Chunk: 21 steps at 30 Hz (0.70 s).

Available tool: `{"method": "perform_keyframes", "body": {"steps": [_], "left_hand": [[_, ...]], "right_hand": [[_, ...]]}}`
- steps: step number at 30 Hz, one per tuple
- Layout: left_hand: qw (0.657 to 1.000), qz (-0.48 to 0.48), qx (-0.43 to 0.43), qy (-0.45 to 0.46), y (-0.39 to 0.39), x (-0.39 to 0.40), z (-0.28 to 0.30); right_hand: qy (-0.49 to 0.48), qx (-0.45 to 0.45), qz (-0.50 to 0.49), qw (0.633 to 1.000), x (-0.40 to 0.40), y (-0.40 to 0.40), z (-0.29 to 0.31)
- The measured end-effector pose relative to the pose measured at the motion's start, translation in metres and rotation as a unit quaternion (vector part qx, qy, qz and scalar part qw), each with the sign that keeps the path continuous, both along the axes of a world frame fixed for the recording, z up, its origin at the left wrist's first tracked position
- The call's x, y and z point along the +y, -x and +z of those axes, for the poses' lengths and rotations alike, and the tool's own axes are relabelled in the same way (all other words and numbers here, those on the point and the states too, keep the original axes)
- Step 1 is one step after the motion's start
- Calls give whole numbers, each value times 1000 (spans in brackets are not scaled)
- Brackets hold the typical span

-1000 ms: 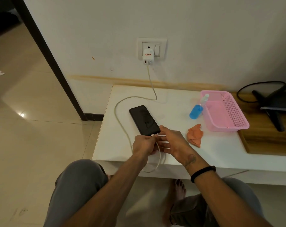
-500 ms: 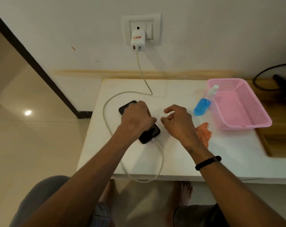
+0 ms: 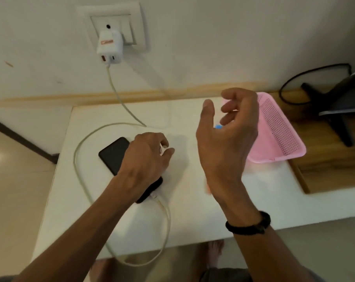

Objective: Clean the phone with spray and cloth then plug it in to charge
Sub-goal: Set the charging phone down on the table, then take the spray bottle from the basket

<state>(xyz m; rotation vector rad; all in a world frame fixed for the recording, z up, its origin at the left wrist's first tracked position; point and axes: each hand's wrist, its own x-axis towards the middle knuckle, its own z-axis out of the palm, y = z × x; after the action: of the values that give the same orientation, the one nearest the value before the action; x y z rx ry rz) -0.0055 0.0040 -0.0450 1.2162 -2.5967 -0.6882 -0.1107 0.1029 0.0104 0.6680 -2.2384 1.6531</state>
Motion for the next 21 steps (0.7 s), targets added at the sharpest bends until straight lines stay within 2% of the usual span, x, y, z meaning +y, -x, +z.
{"method": "perform_keyframes", "body": {"steps": [2,5,8,11,15,18,21], "left_hand": [[997,22,62,-43,3,4,9],[987,38,150,-50,6,10,22],[960,84,228,-140,13,13,33],[921,128,281,-236,24,15,36],[861,168,327,-350,29,17,33],[851,154,349,-360,28,16,35],[849,147,380,-337,24,14,42]], "right_hand": [[-4,-76,-16,997,6,9,-1],[-10,-181,-7,983,11,21,-12],[-3,-225,-6,974,9,29,-20],[-64,-216,-9,974,5,37,-28],[-211,-215,35,953,4,47,-39],[-266,-140,40,953,6,45,-45],[-241,-112,62,962,0,36,-44]]}}
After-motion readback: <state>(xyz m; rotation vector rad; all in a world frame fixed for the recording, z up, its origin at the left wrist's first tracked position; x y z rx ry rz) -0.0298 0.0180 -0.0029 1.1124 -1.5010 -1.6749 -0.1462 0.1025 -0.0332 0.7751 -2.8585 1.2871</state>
